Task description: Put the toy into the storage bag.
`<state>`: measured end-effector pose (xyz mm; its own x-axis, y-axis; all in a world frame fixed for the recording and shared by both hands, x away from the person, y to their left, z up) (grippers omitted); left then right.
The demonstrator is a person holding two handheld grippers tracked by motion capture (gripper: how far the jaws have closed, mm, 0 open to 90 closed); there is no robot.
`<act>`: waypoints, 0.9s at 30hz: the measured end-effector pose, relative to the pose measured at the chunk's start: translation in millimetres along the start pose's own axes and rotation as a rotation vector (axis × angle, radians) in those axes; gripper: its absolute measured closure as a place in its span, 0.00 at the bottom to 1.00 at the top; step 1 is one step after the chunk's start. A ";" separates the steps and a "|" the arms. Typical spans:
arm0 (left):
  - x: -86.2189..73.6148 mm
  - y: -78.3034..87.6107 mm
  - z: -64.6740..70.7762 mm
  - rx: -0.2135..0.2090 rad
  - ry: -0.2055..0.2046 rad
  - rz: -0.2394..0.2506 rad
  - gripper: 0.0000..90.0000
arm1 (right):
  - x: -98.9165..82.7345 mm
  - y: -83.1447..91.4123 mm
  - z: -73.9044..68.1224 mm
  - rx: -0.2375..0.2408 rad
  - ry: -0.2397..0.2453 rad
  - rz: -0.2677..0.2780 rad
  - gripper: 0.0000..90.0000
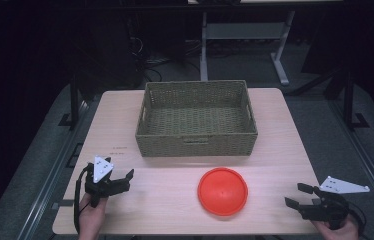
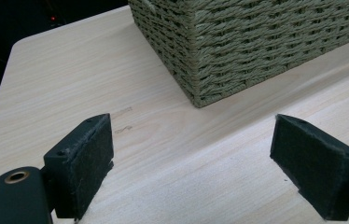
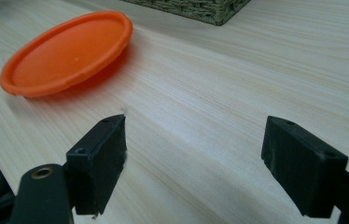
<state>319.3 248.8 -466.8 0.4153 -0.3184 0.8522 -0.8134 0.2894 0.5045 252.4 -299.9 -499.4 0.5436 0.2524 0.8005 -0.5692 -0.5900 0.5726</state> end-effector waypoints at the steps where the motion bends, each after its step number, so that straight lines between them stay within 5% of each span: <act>1: -0.3 -0.1 -0.2 0.000 0.002 -0.003 0.14 | 0.2 -0.8 0.0 -0.002 0.002 -0.005 0.24; 12: 0.7 1.3 1.4 -0.011 0.010 0.008 0.14 | 9.0 -4.6 -9.2 -0.003 0.049 -0.015 0.23; 21: 3.2 2.0 -2.6 0.005 0.038 0.018 0.14 | 31.0 -19.0 -20.2 0.049 0.079 -0.048 0.23; 27: 4.7 2.5 1.2 -0.002 0.003 0.022 0.14 | 42.5 -25.2 -26.0 0.074 0.094 -0.057 0.24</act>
<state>318.8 246.9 -461.7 0.3984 -0.3091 0.8636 -0.8216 0.2984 0.4858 273.8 -254.3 -475.3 0.5116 0.3559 0.7820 -0.4898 -0.6269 0.6058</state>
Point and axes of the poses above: each handheld gripper's, and its own axes: y roughly backward along the jaws, x roughly out of its top, z roughly to its right, the point moved 7 cm from there along -y, roughly forward along the jaws, and after that the axes turned 1 degree about y, right-handed, at the moved point
